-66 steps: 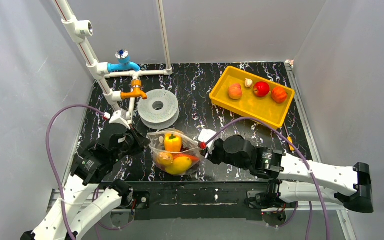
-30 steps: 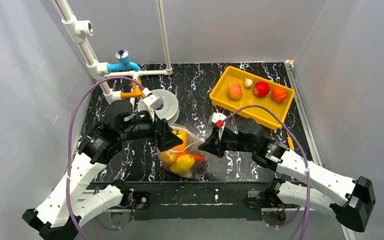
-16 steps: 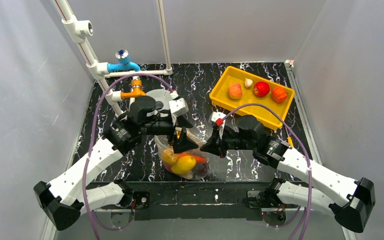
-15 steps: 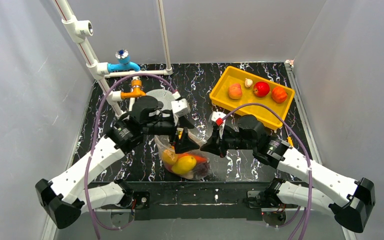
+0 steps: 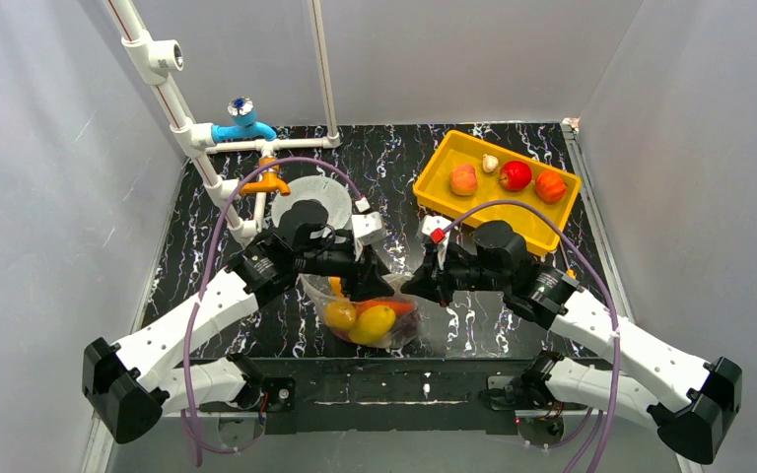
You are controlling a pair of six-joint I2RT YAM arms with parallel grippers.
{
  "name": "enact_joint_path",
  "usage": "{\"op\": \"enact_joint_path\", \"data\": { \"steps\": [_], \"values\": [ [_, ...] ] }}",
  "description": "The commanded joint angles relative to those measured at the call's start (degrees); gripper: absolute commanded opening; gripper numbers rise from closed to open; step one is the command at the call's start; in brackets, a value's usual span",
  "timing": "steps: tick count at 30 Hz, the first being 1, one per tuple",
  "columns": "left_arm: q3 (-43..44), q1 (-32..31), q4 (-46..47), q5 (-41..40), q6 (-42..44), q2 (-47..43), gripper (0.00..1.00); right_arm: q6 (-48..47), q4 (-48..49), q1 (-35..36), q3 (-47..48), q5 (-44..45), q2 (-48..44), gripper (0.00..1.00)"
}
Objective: Place the food in the zip-top bag and seal the zipper
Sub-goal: Zip the zipper food storage bag at the center of the board.
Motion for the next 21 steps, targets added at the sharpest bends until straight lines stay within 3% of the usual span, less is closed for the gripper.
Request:
{"op": "enact_joint_path", "data": {
  "steps": [1,7,10,12,19,21],
  "values": [
    [-0.66,-0.25,-1.86,-3.44,1.00,-3.25,0.38,-3.13,0.96,-1.05,4.27,-0.68,-2.28,0.01],
    [-0.21,-0.24,-3.74,-6.30,-2.20,-3.12,0.13,-1.37,2.86,-1.48,4.32,-1.82,-1.82,0.02],
    [-0.68,-0.27,-3.05,-6.21,-5.54,-3.41,0.08,1.42,5.45,-1.47,3.37,-2.04,-1.23,0.16],
    [-2.07,-0.26,-1.28,-6.22,-7.68,-4.22,0.02,3.37,7.53,-1.48,2.43,-2.26,-1.03,0.19],
    [-7.87,-0.27,3.33,-7.82,-13.23,-10.39,0.00,10.04,16.64,-1.73,-2.76,-4.40,-1.44,0.28],
    [-9.00,-0.25,3.86,-8.58,-14.27,-12.35,0.00,11.49,18.25,-2.19,-3.68,-5.49,-1.57,0.21]
  ]
}}
